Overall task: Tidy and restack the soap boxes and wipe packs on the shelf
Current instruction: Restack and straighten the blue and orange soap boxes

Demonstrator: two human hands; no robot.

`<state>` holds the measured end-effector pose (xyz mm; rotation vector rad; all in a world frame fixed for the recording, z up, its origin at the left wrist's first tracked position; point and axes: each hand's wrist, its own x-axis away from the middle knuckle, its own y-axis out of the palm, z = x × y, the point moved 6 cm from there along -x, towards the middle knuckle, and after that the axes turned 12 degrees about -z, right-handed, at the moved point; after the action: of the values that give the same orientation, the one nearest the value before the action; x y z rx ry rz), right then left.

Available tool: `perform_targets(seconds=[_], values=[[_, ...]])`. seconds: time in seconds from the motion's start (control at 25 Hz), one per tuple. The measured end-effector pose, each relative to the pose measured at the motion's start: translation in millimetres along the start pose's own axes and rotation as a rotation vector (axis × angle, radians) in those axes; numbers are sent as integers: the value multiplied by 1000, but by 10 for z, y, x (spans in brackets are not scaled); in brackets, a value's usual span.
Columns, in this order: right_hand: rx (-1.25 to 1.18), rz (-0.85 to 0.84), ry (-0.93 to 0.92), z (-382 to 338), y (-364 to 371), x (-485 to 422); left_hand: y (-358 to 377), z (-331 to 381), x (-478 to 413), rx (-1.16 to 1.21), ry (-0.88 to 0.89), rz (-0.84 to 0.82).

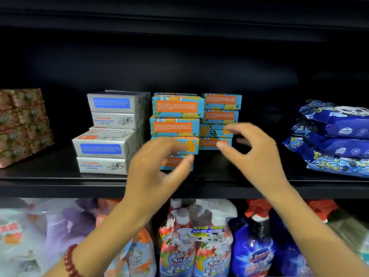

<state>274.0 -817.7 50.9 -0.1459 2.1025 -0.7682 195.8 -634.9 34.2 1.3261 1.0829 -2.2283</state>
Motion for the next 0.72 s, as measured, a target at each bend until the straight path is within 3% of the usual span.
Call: perform_targets(seconds=[0.16, 0.28, 0.44, 0.56, 0.72], values=[[238, 101, 31, 157, -133, -510, 362, -29, 120, -33, -84, -247], [436, -22, 171, 381, -27, -786, 440, -32, 143, -155, -94, -286], [574, -96, 189, 463, 73, -880, 435, -59, 144, -133, -132, -290], [606, -22, 196, 430, 60, -874, 445, -72, 147, -114, -154, -307], [668, 183, 36, 245, 26, -721, 455, -88, 144, -115, -162, -334]])
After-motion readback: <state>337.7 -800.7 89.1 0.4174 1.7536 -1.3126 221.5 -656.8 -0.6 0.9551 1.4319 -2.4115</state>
